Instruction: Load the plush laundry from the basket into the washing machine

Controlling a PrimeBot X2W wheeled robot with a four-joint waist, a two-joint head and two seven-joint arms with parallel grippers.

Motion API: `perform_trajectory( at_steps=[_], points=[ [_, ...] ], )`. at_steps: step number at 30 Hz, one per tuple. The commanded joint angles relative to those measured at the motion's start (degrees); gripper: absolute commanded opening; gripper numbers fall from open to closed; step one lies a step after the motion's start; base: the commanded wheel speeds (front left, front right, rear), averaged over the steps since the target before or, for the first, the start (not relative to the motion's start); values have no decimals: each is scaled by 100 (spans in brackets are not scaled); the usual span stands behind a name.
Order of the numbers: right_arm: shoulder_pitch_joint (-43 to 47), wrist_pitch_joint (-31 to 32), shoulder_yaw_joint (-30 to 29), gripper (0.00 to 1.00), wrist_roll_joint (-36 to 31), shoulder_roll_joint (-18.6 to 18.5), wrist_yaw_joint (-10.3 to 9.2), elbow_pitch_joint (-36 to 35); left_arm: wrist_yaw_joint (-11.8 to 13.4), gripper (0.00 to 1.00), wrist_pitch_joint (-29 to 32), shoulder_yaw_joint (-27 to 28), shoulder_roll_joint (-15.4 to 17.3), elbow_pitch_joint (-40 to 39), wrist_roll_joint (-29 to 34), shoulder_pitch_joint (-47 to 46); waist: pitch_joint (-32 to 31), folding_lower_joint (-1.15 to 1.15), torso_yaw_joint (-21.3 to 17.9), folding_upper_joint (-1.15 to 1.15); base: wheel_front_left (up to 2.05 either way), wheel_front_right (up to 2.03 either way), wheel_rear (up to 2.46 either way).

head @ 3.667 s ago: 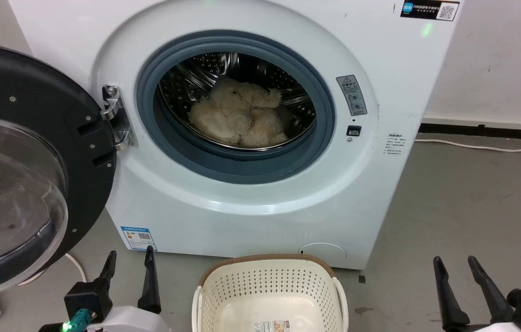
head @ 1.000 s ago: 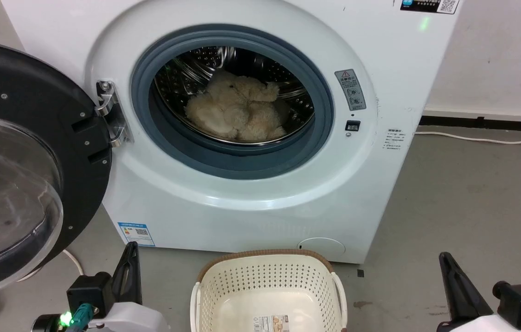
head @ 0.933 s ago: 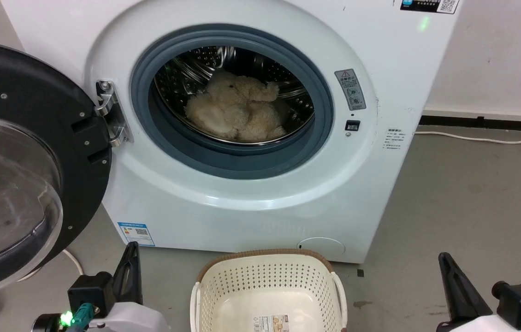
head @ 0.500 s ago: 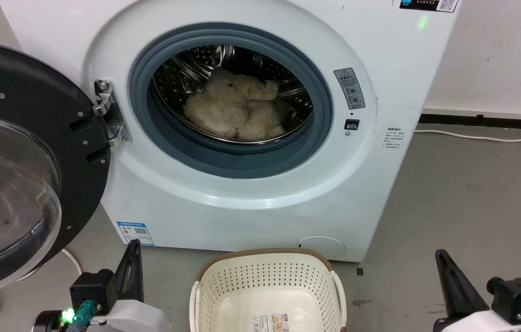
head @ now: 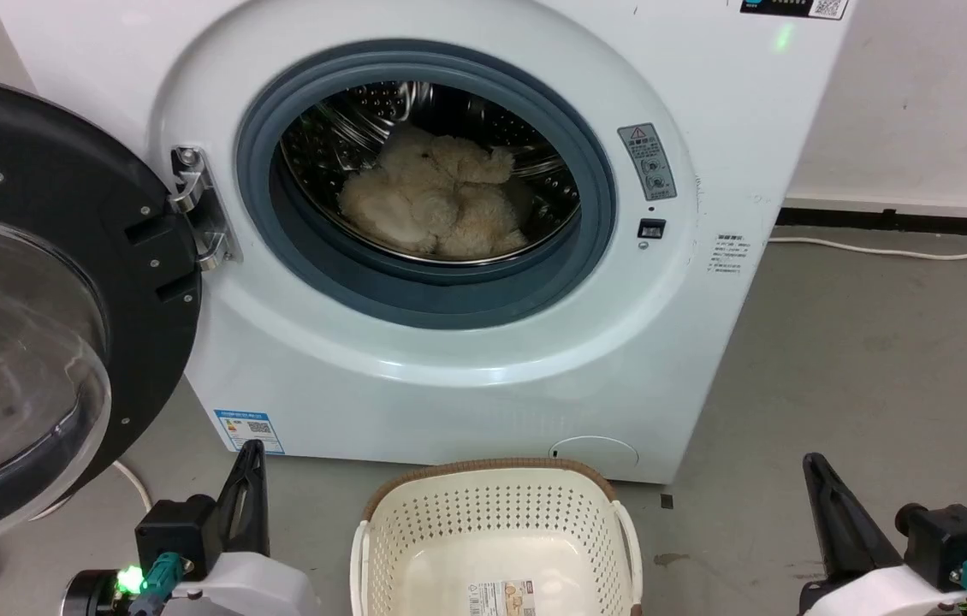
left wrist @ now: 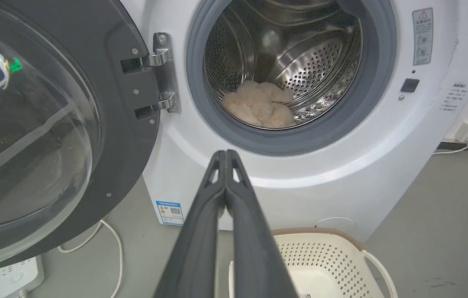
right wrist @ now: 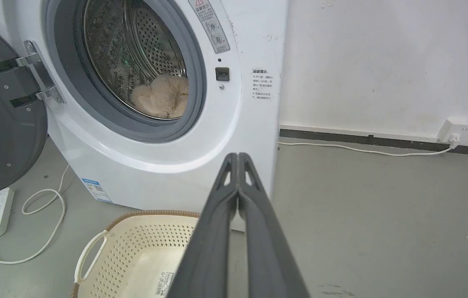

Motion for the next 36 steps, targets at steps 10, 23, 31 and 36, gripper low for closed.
perform_trajectory(
  at_steps=[10,23,31,36],
  points=[
    [-171,31,40,0,-156,-7,3,67,-122,0,56,113,-107,24,191,-106,20,0,-13,0,0,0,0],
    [-278,53,73,0,-288,-8,3,119,-236,0,98,209,-202,41,360,-143,44,0,-29,0,0,0,0],
    [-345,67,93,0,-369,-8,4,152,-306,0,124,268,-261,52,464,-165,58,0,-38,0,0,0,0],
    [-386,75,106,0,-419,-9,4,172,-349,0,140,304,-297,58,529,-180,67,0,-44,0,0,0,0]
  ],
)
